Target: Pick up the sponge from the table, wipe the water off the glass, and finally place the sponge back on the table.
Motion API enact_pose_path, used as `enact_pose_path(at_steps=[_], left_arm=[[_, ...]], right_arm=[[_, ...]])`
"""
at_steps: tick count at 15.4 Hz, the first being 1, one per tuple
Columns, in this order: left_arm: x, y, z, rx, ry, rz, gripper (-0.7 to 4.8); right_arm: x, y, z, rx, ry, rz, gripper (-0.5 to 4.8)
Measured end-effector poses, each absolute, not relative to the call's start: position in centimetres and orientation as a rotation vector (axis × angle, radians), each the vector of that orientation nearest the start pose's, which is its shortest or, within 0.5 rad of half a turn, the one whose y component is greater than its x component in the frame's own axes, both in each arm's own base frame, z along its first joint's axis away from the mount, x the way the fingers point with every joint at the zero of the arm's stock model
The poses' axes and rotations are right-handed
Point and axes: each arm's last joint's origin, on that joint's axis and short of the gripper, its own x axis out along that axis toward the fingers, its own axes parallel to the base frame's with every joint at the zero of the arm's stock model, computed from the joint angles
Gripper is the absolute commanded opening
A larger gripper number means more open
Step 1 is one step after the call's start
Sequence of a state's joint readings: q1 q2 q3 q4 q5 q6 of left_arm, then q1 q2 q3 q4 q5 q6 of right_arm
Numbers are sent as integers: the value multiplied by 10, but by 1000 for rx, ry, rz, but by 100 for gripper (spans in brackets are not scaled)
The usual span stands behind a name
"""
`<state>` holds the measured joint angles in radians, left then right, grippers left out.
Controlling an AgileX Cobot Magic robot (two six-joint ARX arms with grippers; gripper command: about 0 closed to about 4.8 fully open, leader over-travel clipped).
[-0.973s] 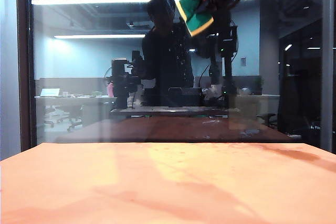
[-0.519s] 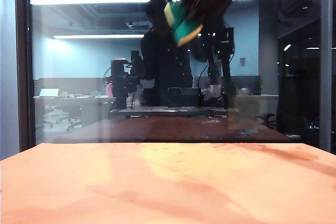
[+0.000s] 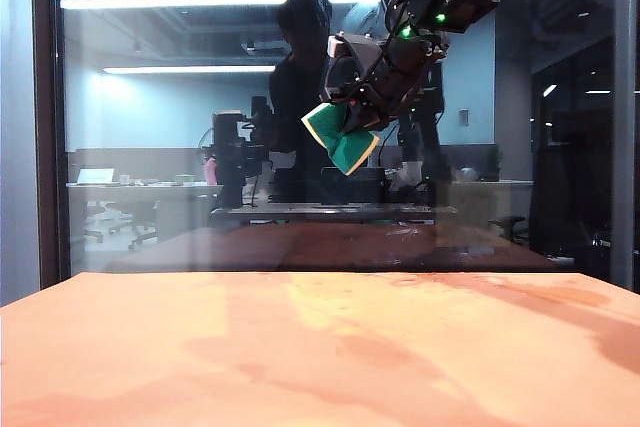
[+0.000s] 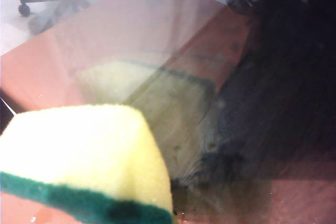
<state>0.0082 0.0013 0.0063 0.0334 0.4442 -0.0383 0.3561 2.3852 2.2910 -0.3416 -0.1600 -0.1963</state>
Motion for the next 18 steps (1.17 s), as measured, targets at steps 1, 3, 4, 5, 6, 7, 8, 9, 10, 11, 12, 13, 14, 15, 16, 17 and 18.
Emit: enact_pose_path(at_steps=[1,3,4,5,6,7,8,9,10,11,12,13,14,15,16,17,18], left_arm=[[95,-12,169,-29,-30,-437,-6],[95,-12,169,-29,-30,-437,-6],[95,-12,169,-29,-30,-437,-6],[95,-12,169,-29,-30,-437,-6],[95,-12,169,-29,-30,-437,-6],[95,-12,169,-29,-30,-437,-6],[95,-12,169,-29,-30,-437,-6],[95,-12,169,-29,-30,-437,-6],[95,-12,169,-29,-30,-437,-6],[95,-12,169,-29,-30,-437,-6],[95,-12,169,-29,-30,-437,-6],[95,-12,169,-29,-30,-437,-6],[95,-12,169,-29,-30,-437,-6],[95,-12,169,-29,-30,-437,-6],[95,-12,169,-29,-30,-437,-6],[95,-12,169,-29,-30,-437,-6],[95,-12,169,-29,-31,-436,-6]], right_arm=[[512,196,282,-233,385,548,-6],[508,193,294,-233,373,539,-6],[502,190,312,-230,333,531,-6],[497,188,329,-226,279,524,-6],[492,186,345,-220,225,518,-6],[487,184,358,-218,187,508,-6],[483,182,369,-217,156,490,-6],[476,178,384,-229,118,462,-6],[471,175,394,-230,93,448,-6],[466,172,406,-227,53,437,-6],[464,171,413,-224,23,433,-6],[464,170,414,-230,16,428,-6],[467,172,406,-247,44,429,-6],[469,172,400,-252,70,431,-6],[471,173,395,-257,92,434,-6],[473,173,391,-260,108,436,-6],[477,174,381,-275,150,439,-6]])
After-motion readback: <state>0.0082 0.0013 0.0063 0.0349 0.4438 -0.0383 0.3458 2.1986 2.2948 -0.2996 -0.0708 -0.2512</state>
